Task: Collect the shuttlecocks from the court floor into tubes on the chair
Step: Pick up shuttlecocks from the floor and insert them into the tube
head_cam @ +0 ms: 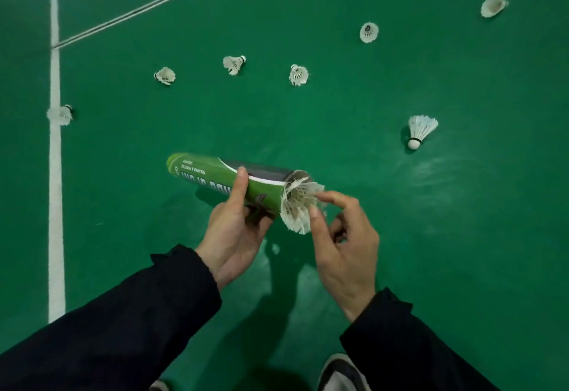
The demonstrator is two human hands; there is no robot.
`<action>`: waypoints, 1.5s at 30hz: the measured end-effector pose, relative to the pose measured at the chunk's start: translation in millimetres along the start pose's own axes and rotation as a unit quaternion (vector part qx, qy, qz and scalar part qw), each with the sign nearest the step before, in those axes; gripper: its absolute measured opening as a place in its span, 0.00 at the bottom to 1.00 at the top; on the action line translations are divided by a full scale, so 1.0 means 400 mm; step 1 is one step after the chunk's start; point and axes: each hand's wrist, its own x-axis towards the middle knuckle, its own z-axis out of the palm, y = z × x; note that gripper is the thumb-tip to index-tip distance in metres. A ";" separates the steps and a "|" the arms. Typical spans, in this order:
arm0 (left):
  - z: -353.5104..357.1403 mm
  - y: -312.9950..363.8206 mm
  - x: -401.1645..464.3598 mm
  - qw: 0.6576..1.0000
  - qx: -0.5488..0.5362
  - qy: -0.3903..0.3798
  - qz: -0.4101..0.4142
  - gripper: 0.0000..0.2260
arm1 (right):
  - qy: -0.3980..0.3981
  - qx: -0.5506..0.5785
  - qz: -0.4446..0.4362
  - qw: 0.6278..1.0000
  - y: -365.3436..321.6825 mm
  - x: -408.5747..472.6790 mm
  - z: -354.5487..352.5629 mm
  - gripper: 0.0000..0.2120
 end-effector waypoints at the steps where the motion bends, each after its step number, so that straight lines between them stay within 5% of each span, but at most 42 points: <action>1: 0.015 -0.002 -0.005 1.000 0.004 -0.004 0.000 0.22 | -0.005 -0.008 -0.006 1.000 0.005 0.008 -0.013 0.08; 5: 0.095 -0.010 -0.012 0.999 0.018 -0.028 -0.010 0.22 | 0.002 -0.111 -0.048 0.993 0.003 0.045 -0.050 0.07; 10: 0.252 0.001 0.006 0.993 0.064 -0.100 -0.006 0.22 | 0.135 -0.023 0.025 0.990 -0.030 0.107 -0.150 0.09; 12: 0.315 0.001 0.030 0.987 0.080 -0.137 -0.006 0.25 | 0.102 -0.025 0.026 0.994 -0.041 0.124 -0.195 0.02; 16: 0.394 -0.042 0.080 0.978 0.118 -0.171 0.008 0.26 | -0.048 -0.162 0.040 0.985 -0.013 0.154 -0.262 0.12; 19: 0.422 -0.089 0.104 0.969 0.127 -0.208 -0.035 0.29 | -0.086 -0.262 0.116 0.954 0.014 0.182 -0.290 0.23; 23: 0.440 -0.119 0.147 0.958 0.119 -0.239 -0.108 0.29 | -0.147 -0.257 0.259 0.919 0.009 0.223 -0.287 0.19; 27: 0.449 -0.085 0.201 0.946 0.125 -0.269 -0.135 0.29 | -0.054 -0.185 0.268 0.944 0.003 0.249 -0.235 0.09; 32: 0.467 -0.013 0.250 0.937 0.117 -0.293 -0.150 0.26 | 0.018 -0.192 0.218 0.957 -0.007 0.271 -0.172 0.11; 39: 0.443 0.028 0.279 0.921 0.133 -0.315 -0.184 0.27 | -0.037 -0.156 0.343 0.926 -0.043 0.289 -0.115 0.08; 45: 0.386 0.039 0.335 0.921 0.131 -0.305 -0.206 0.28 | -0.180 -0.090 0.413 0.888 -0.048 0.340 -0.096 0.03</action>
